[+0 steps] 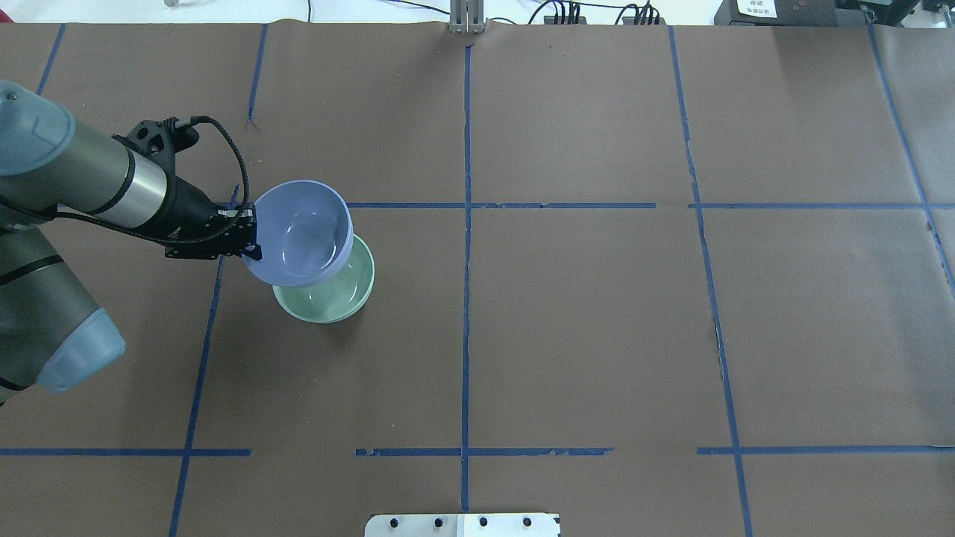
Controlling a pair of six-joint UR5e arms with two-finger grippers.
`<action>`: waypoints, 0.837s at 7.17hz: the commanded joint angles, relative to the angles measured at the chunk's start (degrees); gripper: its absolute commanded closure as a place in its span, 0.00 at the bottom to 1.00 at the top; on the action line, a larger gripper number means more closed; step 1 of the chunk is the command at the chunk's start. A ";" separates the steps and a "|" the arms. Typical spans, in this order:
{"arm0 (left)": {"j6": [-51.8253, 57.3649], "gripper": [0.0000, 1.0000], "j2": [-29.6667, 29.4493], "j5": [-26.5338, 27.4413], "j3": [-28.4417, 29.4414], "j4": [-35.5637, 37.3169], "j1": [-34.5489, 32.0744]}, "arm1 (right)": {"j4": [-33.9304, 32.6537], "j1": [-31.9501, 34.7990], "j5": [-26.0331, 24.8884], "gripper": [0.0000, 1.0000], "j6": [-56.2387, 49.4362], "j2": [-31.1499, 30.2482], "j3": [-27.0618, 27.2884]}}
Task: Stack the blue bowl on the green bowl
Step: 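Carry the blue bowl with the left gripper over the pale green bowl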
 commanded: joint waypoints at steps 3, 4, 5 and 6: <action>0.02 1.00 0.14 0.28 -0.27 0.15 0.79 | 0.00 0.00 -0.06 0.00 0.00 0.00 0.00; 0.10 1.00 0.14 0.28 -0.27 0.33 1.05 | 0.00 0.00 -0.06 0.00 0.00 0.00 0.00; 0.28 1.00 0.14 0.28 0.07 0.33 1.23 | 0.00 0.00 -0.06 0.00 0.00 0.00 0.00; 0.54 0.42 0.05 0.28 0.51 -0.02 2.19 | -0.09 0.00 -0.06 0.00 0.00 0.00 0.00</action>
